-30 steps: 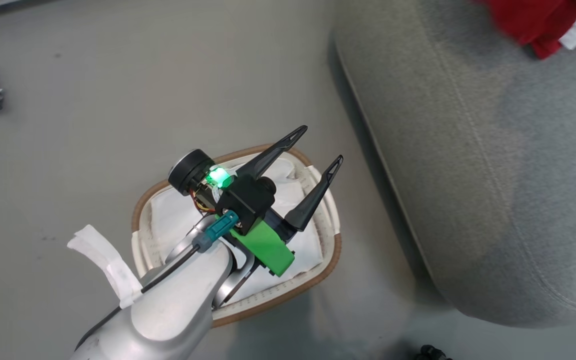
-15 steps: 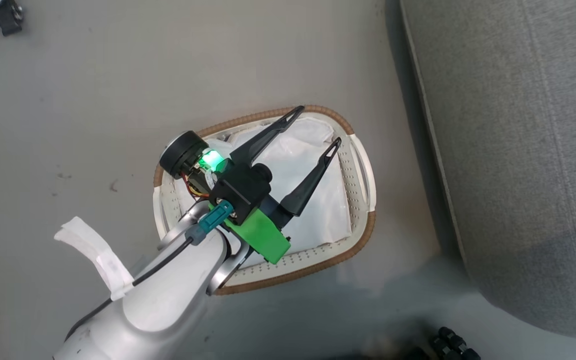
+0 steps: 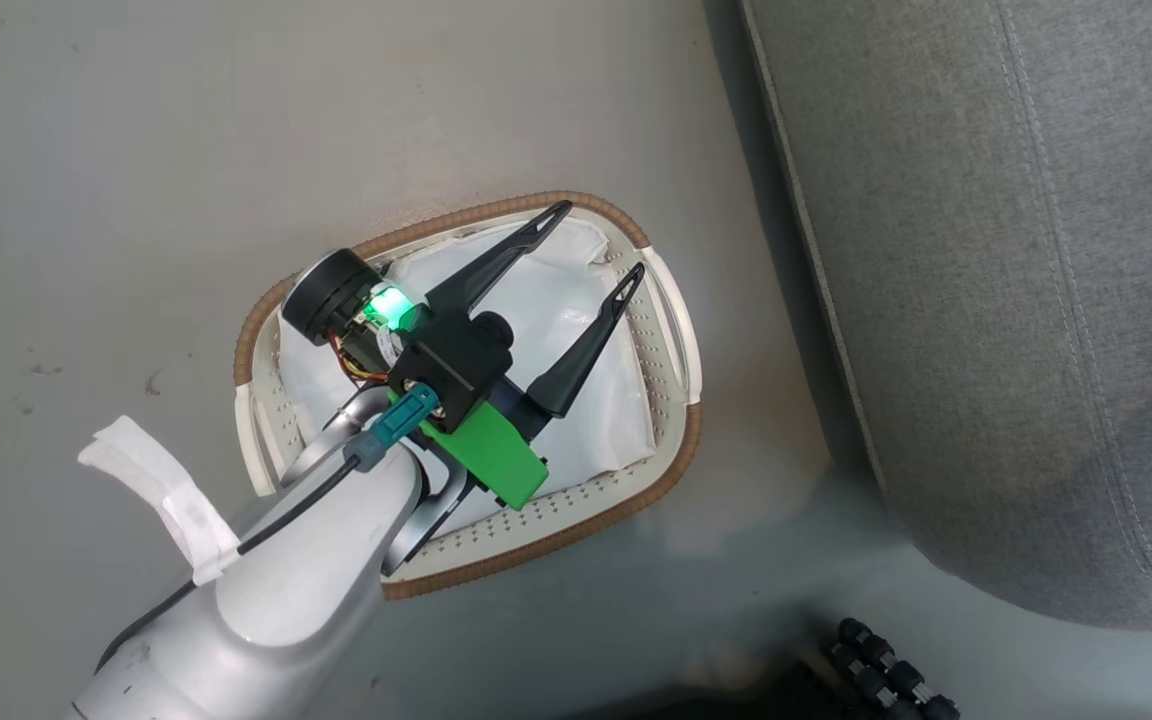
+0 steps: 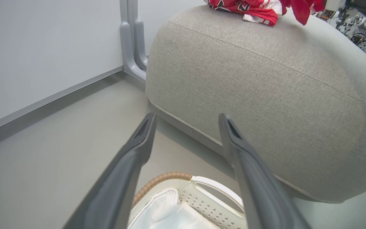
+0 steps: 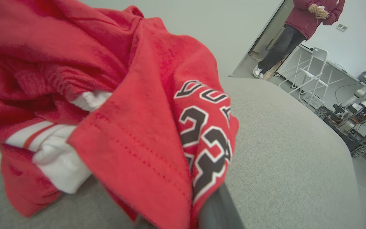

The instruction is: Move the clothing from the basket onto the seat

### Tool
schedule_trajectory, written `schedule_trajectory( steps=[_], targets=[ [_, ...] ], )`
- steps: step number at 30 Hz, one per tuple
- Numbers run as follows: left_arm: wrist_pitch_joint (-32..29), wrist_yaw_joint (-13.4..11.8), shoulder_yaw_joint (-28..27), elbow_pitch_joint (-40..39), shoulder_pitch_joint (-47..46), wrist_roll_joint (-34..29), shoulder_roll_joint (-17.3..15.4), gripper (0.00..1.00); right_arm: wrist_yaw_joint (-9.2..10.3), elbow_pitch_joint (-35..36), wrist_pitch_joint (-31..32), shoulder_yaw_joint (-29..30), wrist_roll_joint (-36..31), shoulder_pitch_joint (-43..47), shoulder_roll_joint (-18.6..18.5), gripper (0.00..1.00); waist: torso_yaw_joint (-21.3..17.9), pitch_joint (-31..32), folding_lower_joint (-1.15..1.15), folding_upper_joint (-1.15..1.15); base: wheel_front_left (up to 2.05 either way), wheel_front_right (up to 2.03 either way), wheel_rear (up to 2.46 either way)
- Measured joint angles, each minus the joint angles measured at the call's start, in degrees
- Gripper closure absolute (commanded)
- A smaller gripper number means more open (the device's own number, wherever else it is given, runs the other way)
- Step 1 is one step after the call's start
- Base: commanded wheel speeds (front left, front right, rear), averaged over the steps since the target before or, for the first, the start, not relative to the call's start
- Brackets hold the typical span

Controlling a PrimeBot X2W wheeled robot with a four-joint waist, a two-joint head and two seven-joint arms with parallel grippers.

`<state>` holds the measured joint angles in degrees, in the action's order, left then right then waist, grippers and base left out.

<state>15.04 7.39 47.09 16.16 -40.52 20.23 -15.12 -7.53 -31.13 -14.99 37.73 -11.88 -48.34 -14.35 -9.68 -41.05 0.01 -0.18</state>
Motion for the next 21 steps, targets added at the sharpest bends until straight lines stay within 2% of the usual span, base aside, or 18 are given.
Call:
schedule_trajectory(
  steps=[11,16,21],
  targets=[
    [0.0,0.0,-3.3,0.6,1.9,1.6,0.9,0.0,0.0,6.7,0.0,-5.1,3.4,10.3,5.5,0.0,-2.5,5.4,0.0,0.0,0.0,0.0,0.0],
    [0.0,0.0,-6.0,0.8,4.2,1.9,2.1,0.0,0.0,8.5,0.0,-6.9,4.3,13.3,5.7,0.0,-3.1,9.0,-0.01,0.0,0.0,0.0,0.0],
    [0.0,0.0,-8.7,1.1,6.9,2.5,4.0,0.0,0.0,9.9,0.0,-9.0,4.4,13.7,3.6,0.0,-3.0,13.1,-0.01,0.0,0.0,0.0,0.0]
  ],
)
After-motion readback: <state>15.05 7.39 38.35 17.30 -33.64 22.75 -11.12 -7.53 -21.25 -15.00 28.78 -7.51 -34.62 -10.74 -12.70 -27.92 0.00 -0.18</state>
